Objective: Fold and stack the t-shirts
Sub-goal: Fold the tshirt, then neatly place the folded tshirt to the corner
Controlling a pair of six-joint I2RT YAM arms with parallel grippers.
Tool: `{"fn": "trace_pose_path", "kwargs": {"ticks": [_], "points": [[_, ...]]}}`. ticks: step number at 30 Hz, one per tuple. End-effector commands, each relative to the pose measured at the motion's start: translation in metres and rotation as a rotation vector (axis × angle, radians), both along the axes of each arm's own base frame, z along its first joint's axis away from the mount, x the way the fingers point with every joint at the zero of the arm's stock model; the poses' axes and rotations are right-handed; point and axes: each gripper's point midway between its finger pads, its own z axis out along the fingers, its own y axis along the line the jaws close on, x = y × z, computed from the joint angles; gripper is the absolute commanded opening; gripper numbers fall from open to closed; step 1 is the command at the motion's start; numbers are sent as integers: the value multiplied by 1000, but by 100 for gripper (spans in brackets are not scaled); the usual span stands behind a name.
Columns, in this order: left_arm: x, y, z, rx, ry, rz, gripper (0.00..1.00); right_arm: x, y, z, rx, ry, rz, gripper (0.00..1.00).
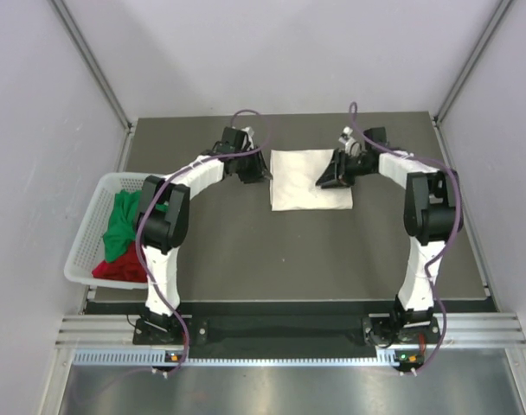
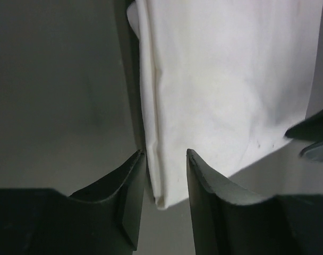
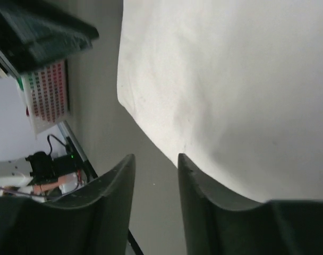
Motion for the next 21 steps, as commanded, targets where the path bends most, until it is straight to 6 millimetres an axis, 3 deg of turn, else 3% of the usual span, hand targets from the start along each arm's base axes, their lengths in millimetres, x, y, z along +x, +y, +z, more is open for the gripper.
{"fn": "trace_pose_path", "kwargs": {"ticks": [1, 6, 8, 9, 11, 12, 14, 17, 21], "points": [[-25, -10, 18, -72, -14, -81, 42, 34, -37, 59, -65, -200, -94, 43], [-36, -15, 2, -59, 3, -127, 48, 61, -71, 56, -190, -229, -156, 53], [-37, -16, -4, -39, 6, -124, 48, 68, -78, 45, -236, -223, -162, 57], [-38, -16, -10, -35, 20, -125, 48, 75, -80, 48, -244, -242, -166, 59], [-40, -17, -20, -32, 42, -128, 47, 81, -83, 32, -273, -223, -165, 67], [-41, -17, -23, -29, 48, -128, 47, 90, -100, 33, -284, -233, -193, 73], [-42, -15, -31, -16, 58, -121, 45, 94, -102, 18, -289, -220, -185, 73], [-47, -12, -42, -2, 79, -116, 40, 100, -102, 1, -286, -203, -180, 70], [-51, -7, -49, 23, 94, -111, 17, 109, -104, -16, -297, -201, -173, 63]]}}
